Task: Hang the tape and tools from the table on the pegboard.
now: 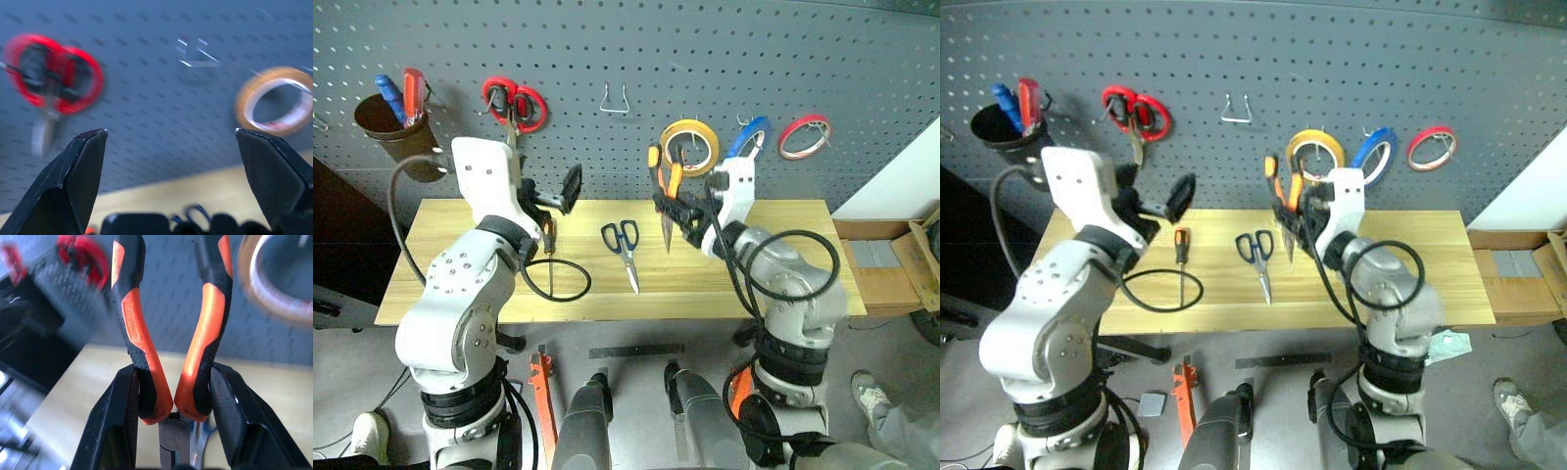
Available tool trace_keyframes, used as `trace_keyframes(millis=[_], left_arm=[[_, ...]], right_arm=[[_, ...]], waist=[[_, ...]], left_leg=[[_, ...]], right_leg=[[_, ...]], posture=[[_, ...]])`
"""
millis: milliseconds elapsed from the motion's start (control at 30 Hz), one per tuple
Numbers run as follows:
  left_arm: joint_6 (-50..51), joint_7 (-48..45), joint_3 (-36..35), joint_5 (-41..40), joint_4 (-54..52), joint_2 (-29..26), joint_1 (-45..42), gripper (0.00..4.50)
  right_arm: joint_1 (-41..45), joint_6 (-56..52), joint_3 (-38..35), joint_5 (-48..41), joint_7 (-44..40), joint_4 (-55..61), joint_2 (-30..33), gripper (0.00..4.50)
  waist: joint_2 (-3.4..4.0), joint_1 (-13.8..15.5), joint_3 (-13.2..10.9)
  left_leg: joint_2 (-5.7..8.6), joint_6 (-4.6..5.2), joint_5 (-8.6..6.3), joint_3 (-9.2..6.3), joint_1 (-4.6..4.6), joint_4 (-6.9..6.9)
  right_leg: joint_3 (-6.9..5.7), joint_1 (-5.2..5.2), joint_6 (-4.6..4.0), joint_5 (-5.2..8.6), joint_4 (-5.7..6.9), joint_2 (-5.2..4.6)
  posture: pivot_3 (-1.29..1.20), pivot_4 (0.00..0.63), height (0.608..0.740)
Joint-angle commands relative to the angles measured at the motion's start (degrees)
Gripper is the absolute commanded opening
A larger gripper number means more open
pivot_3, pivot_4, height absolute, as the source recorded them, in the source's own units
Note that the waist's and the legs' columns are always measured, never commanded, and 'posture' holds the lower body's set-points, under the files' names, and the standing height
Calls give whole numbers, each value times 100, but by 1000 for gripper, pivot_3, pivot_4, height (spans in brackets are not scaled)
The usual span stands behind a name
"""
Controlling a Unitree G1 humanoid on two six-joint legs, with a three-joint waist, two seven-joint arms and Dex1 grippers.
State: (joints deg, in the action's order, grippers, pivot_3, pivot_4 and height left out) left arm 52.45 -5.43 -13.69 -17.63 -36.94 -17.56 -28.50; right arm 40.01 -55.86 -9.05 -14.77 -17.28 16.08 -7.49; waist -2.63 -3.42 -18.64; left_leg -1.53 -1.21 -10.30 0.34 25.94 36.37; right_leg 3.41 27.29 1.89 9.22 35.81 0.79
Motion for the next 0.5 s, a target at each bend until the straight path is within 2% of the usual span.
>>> trace_keyframes(millis=[33,167,267,500], left_arm=[[-562,178,40,269,343,-18,-340,4500],[-1114,94,133,424,1104,-68,-728,4500],[-1429,17,216,479,1556,-56,-919,4500],[-1741,-105,354,454,1868,4,-869,4500]], right_arm=[[1238,2100,289,51,-1,-1204,-387,1707],[2439,4232,254,244,127,-3170,-300,1707],[3152,5439,156,333,263,-4397,-283,1707],[4055,7072,24,380,669,-6303,-289,1707]], waist=[[0,-2,0],[-2,14,1],[-6,43,4],[-17,106,10]], left_leg=[[0,0,0,6,0,0],[-1,-1,0,14,2,-13],[-4,-1,0,8,2,-31],[-8,-8,-4,11,22,-33]], right_leg=[[3,1,6,-4,0,1],[-2,12,-2,-10,-2,20],[-14,20,-18,-19,5,23],[-14,24,-36,-29,4,-10]], posture=[[30,241,740],[49,241,740],[48,240,740],[47,234,740]])
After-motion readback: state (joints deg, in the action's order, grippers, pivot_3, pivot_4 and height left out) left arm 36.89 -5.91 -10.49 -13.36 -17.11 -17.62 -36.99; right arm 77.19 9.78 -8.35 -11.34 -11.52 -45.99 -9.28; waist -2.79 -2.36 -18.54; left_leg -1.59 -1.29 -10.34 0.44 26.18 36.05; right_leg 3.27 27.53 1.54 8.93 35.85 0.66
